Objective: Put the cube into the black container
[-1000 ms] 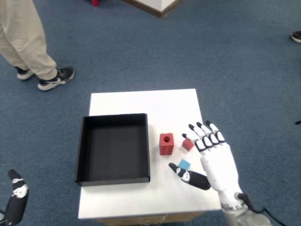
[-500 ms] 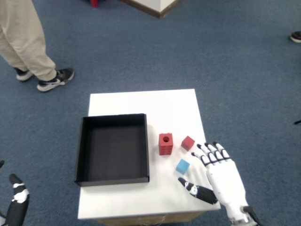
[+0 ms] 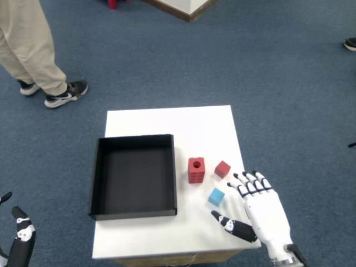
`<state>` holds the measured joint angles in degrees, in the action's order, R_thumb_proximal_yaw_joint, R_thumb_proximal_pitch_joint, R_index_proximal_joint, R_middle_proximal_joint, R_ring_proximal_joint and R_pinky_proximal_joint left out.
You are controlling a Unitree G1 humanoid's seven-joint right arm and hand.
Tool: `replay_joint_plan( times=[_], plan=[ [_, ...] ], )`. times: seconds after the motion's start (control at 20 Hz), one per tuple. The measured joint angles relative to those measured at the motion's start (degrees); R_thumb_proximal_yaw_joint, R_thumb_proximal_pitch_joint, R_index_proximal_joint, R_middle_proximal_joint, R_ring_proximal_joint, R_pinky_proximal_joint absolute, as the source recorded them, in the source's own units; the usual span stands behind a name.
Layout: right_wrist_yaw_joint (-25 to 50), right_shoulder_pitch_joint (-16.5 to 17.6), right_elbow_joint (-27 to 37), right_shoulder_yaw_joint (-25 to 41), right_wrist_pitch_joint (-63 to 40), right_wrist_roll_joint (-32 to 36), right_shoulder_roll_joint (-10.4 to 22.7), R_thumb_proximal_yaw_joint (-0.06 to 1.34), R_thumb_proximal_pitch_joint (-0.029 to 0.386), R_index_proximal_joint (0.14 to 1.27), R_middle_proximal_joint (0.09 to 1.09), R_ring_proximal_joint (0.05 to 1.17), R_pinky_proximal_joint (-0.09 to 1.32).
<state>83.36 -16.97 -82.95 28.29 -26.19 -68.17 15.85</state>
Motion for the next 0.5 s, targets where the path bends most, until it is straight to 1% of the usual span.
replay_joint_plan(
  times=[0.5],
  plan=[
    [-7.21,-0.48,-2.08,-2.09,-0.01,0.53,-1.24,0.26,-0.020,0.55,0.32,0.32,0.25]
  ],
)
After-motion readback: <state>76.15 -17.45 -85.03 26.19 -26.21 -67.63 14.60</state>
